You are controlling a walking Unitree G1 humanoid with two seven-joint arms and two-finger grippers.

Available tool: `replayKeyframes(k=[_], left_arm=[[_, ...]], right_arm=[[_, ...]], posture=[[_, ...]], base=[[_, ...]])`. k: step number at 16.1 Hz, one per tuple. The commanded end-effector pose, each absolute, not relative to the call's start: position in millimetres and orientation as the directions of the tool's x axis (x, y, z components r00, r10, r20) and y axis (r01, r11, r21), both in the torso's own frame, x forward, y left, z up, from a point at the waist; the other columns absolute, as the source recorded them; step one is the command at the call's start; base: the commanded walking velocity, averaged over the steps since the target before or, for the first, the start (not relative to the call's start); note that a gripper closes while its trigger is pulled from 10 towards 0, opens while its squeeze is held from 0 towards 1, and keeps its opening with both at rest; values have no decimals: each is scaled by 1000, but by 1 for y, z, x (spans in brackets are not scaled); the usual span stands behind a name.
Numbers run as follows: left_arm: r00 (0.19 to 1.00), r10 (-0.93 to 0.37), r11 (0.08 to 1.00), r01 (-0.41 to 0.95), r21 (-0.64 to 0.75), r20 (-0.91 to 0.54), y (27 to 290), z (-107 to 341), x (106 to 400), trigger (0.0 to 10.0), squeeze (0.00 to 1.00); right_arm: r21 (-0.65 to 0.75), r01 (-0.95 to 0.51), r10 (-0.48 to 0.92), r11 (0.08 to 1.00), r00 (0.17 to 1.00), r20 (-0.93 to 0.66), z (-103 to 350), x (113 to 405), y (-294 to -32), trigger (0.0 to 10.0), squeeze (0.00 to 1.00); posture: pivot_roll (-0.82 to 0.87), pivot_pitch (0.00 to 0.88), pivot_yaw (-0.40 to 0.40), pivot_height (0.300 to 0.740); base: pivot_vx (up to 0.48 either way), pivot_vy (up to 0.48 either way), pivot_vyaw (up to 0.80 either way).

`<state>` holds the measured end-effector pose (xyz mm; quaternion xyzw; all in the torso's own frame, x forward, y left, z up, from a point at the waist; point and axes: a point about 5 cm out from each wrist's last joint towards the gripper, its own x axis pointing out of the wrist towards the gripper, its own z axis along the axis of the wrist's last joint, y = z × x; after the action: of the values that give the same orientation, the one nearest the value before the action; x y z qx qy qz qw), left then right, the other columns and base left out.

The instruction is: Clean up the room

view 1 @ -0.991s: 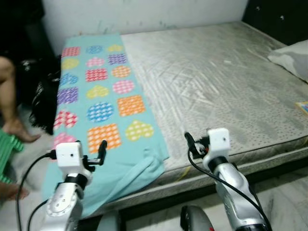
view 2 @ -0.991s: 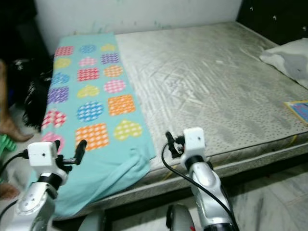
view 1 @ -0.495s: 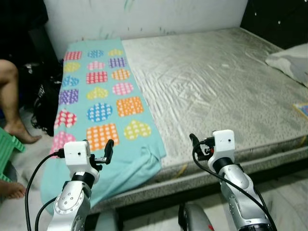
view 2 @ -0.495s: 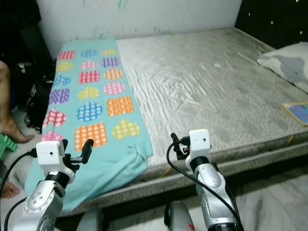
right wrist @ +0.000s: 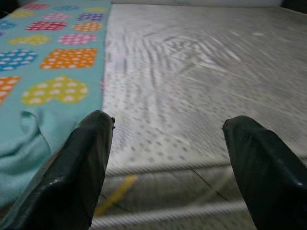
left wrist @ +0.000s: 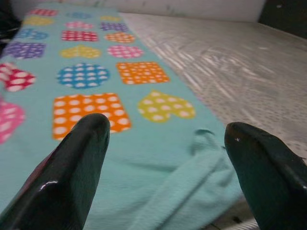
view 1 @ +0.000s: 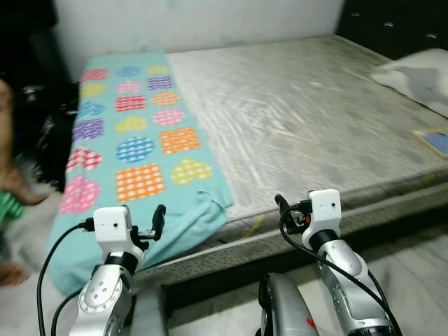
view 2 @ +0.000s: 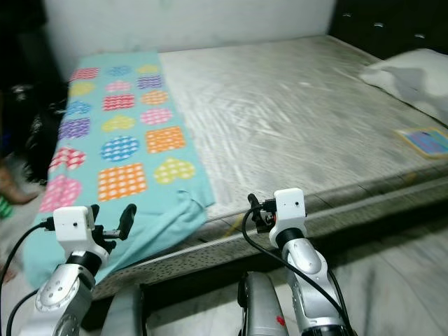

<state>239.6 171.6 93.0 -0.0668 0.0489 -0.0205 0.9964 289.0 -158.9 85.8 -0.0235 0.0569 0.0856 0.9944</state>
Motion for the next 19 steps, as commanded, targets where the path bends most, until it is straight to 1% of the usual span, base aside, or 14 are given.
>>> replayKeyframes(k=[1,2,5,6,8,13,19], left_arm=[[995,-57,990,45,-133,-85,171,94,240,10000,0],[995,-55,990,43,-134,-88,171,94,240,10000,0],[994,-44,990,29,-141,-100,173,93,239,10000,0],[994,-46,989,31,-144,-100,173,92,239,10000,0],[994,-47,988,32,-149,-100,172,92,239,10000,0],[993,-46,988,29,-154,-107,172,91,239,10000,0],[993,-48,989,32,-143,-108,171,91,239,10000,0]], right_arm=[[-42,-180,175,983,978,-111,87,290,-159,10000,0],[-66,-196,189,978,976,-107,88,290,-157,10000,0],[-55,-192,186,980,977,-106,87,289,-157,10000,0],[-54,-191,185,980,977,-108,87,289,-157,10000,0],[-51,-189,183,981,977,-109,86,289,-158,10000,0],[-49,-192,185,980,976,-116,85,289,-159,10000,0],[-47,-195,189,980,975,-114,86,290,-159,10000,0]], posture=[[-57,35,22,533],[-57,35,22,533],[-57,38,24,533],[-57,35,24,533],[-57,32,25,533],[-57,26,20,533],[-57,26,21,533]], base=[[0,0,0],[0,0,488],[0,0,750],[0,0,0],[0,353,0],[0,464,0],[0,0,0]])
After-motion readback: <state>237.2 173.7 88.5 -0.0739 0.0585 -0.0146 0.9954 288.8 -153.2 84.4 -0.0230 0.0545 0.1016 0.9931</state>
